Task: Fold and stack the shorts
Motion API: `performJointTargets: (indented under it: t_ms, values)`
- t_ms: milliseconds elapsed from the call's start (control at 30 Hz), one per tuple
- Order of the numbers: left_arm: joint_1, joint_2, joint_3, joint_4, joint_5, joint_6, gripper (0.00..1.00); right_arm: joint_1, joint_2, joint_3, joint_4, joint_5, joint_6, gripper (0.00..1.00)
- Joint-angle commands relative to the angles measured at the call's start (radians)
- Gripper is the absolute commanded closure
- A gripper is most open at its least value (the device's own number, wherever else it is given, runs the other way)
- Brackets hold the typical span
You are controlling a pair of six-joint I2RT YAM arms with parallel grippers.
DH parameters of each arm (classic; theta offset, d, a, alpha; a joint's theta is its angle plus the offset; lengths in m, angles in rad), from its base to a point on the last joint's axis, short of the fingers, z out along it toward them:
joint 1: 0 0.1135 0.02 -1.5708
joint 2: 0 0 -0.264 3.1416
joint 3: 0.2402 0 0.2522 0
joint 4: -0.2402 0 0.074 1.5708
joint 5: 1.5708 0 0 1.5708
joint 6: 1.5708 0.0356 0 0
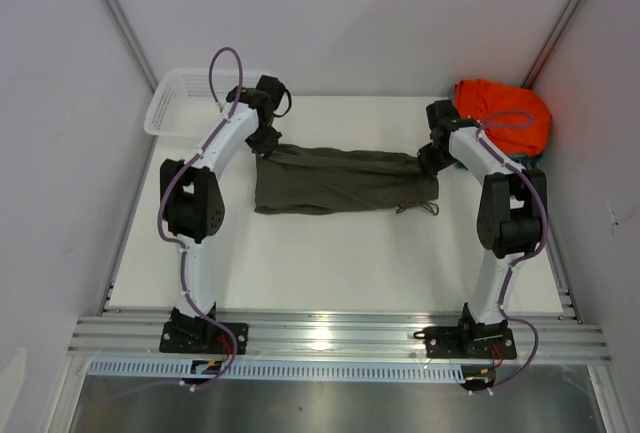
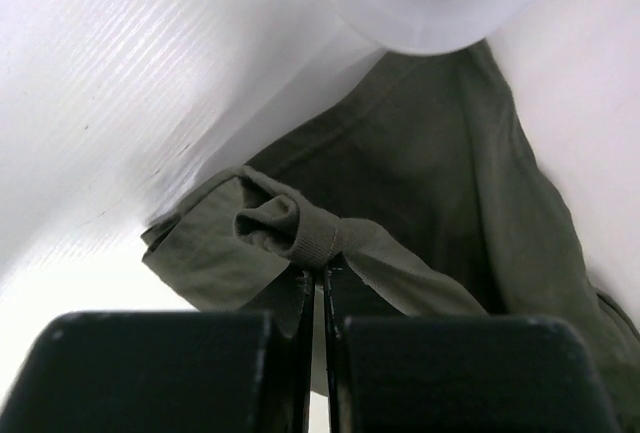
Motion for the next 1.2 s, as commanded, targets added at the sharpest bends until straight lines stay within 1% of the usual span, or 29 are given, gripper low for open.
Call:
performJointTargets:
  t_ms: [0,100,267,367,400,433,467,567,600,667,700,733,767,800,833,900,967,1000,1033,1067,1100,1167]
  values:
    - [0.059,0.036,0.076,-0.003,-0.046,0.061,1.00,-0.033,0.051,0.092,-0.014,0.102,-0.004,1.00]
    - [0.062,0.079,0.116,-0.008,-0.047,0.069,1.00,-0.034,0.083,0.116,0.003,0.104,0.002,1.00]
    - [0.071,0.110,0.133,0.018,-0.041,0.070,1.00,-0.034,0.097,0.113,0.035,0.130,0.017,1.00]
    - [0.080,0.119,0.136,0.049,-0.021,0.092,0.85,-0.036,0.097,0.113,0.059,0.136,0.019,0.64]
    - [0.082,0.119,0.137,0.050,-0.015,0.092,0.81,-0.036,0.091,0.112,0.064,0.139,0.019,0.48]
    - [0.085,0.118,0.137,0.061,-0.009,0.099,0.72,-0.036,0.086,0.113,0.075,0.145,0.022,0.45]
    - [0.088,0.112,0.139,0.067,-0.004,0.104,0.69,-0.036,0.081,0.112,0.084,0.150,0.019,0.39]
    - [0.091,0.087,0.139,0.086,-0.003,0.119,0.60,-0.036,0.046,0.090,0.141,0.150,0.000,0.38]
    - [0.091,0.079,0.139,0.092,-0.007,0.128,0.54,-0.036,0.020,0.080,0.160,0.150,-0.003,0.38]
    - [0.091,0.053,0.136,0.106,-0.015,0.135,0.46,-0.039,-0.011,0.043,0.252,0.121,-0.017,0.38]
    - [0.091,0.046,0.136,0.113,-0.017,0.147,0.36,-0.042,-0.024,0.002,0.306,0.109,-0.014,0.38]
    - [0.090,0.038,0.136,0.121,-0.018,0.154,0.30,-0.048,-0.055,-0.021,0.346,0.072,-0.017,0.38]
    - [0.090,0.030,0.137,0.135,-0.018,0.168,0.24,-0.050,-0.070,-0.044,0.371,0.069,-0.014,0.37]
    - [0.090,0.012,0.136,0.138,-0.021,0.187,0.10,-0.051,-0.087,-0.086,0.413,0.073,-0.015,0.37]
    - [0.088,0.000,0.130,0.145,-0.023,0.205,0.07,-0.051,-0.124,-0.109,0.452,0.078,-0.029,0.37]
    - [0.079,-0.048,0.090,0.191,-0.027,0.268,0.01,-0.051,-0.159,-0.147,0.495,0.090,-0.067,0.34]
    - [0.062,-0.091,0.038,0.236,-0.024,0.311,0.01,-0.051,-0.202,-0.183,0.547,0.099,-0.118,0.32]
    - [0.058,-0.114,-0.044,0.288,-0.021,0.344,0.01,-0.051,-0.215,-0.192,0.572,0.104,-0.166,0.31]
    - [0.047,-0.163,-0.071,0.317,-0.012,0.363,0.01,-0.051,-0.227,-0.215,0.592,0.090,-0.200,0.31]
    - [0.041,-0.189,-0.166,0.351,0.012,0.397,0.01,-0.051,-0.251,-0.224,0.599,0.081,-0.228,0.33]
    - [0.035,-0.212,-0.197,0.401,0.020,0.409,0.01,-0.053,-0.264,-0.239,0.659,-0.003,-0.325,0.35]
    - [0.013,-0.275,-0.254,0.464,0.057,0.447,0.01,-0.053,-0.294,-0.314,0.812,-0.138,-0.432,0.43]
